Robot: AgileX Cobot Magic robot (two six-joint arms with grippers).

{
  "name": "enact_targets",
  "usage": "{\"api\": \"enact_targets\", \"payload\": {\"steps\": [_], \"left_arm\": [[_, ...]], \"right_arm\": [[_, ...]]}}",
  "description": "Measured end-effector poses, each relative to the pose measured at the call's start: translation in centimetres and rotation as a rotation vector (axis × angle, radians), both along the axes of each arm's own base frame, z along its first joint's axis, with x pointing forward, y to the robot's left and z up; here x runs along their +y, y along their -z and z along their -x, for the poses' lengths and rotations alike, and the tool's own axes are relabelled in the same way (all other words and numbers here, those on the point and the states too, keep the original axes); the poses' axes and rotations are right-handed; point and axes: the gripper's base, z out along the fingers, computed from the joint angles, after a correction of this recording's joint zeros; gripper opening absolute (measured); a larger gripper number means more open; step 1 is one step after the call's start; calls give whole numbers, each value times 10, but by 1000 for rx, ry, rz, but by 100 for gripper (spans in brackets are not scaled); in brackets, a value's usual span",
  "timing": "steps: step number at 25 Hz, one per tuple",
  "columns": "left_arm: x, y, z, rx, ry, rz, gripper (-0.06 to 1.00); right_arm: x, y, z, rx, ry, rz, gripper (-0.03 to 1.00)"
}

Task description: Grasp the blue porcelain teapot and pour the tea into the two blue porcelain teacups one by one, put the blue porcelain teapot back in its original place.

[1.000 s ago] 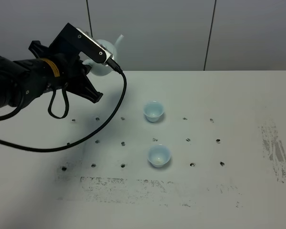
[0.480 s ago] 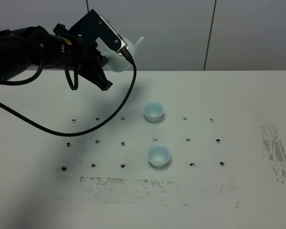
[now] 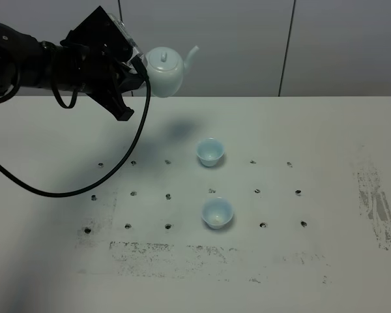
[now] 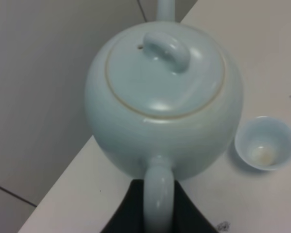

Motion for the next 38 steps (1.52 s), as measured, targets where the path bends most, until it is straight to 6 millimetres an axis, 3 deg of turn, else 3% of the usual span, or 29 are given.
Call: {"api": "enact_targets", "payload": {"steps": [6,14,25,38], "left_arm": [[18,4,-4,-33,58,-48,11],[35,41,-18,14,68,1,11],[30,58,-23,-41,178,65,11],[32,64,-25,-39,172,45,11]], "right_arm": [[0,0,0,0,-1,1,35],[0,0,0,0,0,0,35],[0,0,0,0,0,0,35],[0,0,0,0,0,0,35]]}}
